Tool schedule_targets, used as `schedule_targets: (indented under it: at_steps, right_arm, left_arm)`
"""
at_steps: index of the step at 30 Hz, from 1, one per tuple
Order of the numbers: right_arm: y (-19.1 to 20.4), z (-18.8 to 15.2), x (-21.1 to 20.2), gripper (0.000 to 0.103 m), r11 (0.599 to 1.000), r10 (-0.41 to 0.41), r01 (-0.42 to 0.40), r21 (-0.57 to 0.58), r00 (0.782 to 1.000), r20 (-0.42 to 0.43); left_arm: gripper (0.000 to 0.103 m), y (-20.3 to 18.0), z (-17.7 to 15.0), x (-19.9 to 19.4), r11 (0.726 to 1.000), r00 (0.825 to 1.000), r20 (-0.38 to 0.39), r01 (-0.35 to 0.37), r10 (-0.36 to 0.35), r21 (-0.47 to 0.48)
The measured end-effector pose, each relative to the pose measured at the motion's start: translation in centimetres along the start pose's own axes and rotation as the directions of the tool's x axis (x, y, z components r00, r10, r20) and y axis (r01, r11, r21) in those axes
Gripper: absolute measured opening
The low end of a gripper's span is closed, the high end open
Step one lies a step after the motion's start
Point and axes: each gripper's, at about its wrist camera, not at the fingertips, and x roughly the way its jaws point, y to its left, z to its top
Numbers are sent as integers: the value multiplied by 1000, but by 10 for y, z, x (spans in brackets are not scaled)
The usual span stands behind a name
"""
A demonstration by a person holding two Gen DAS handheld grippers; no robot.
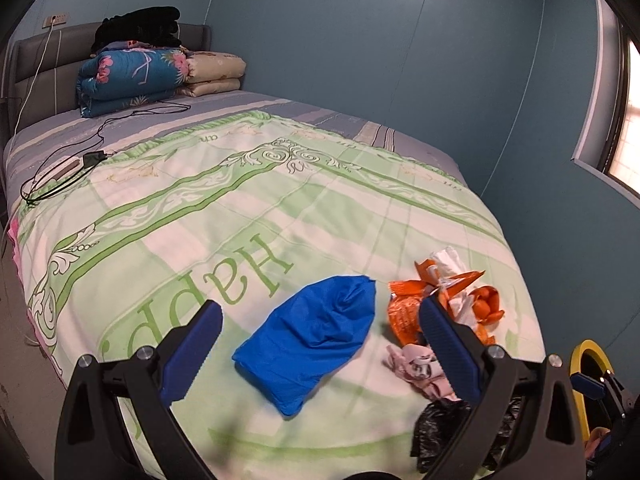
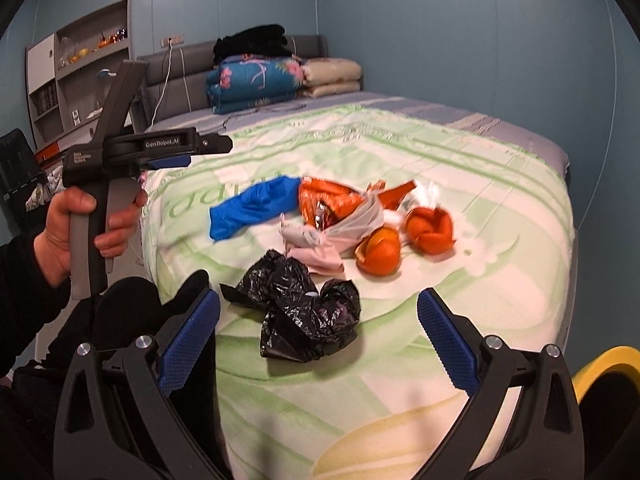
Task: Collect trash
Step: 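Move both tools back to the trash pile on the bed, then grasp the blue cloth with the left tool while the right tool grasps a black plastic bag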
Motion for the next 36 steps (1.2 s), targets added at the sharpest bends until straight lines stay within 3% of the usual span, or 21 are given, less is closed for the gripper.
schedule_targets:
  at_steps: [13, 20, 29, 31, 36]
  right_arm:
    - [-7, 1, 42, 94, 998, 7, -2, 58, 997, -79]
    - [-11, 3, 52, 94, 998, -5, 11, 65, 995, -100]
    - [-14, 3, 60, 94, 996, 15, -5, 87, 993, -115]
    - [-13, 4, 62, 94, 996, 21, -11, 89, 993, -117]
    - [-12, 3, 65, 94, 996, 22, -11, 93, 992, -126]
  left_arm:
    - [95, 3, 0, 50, 998, 997, -80, 8, -3, 65]
    - [95, -5, 4, 70, 992, 996, -91, 25, -14, 121]
    - [94, -6, 1, 87, 992, 994, -100, 44, -32, 121]
    - [91, -7, -1, 90, 990, 993, -113, 48, -33, 132]
    - [73, -9, -6, 101, 987, 988, -152, 61, -37, 151]
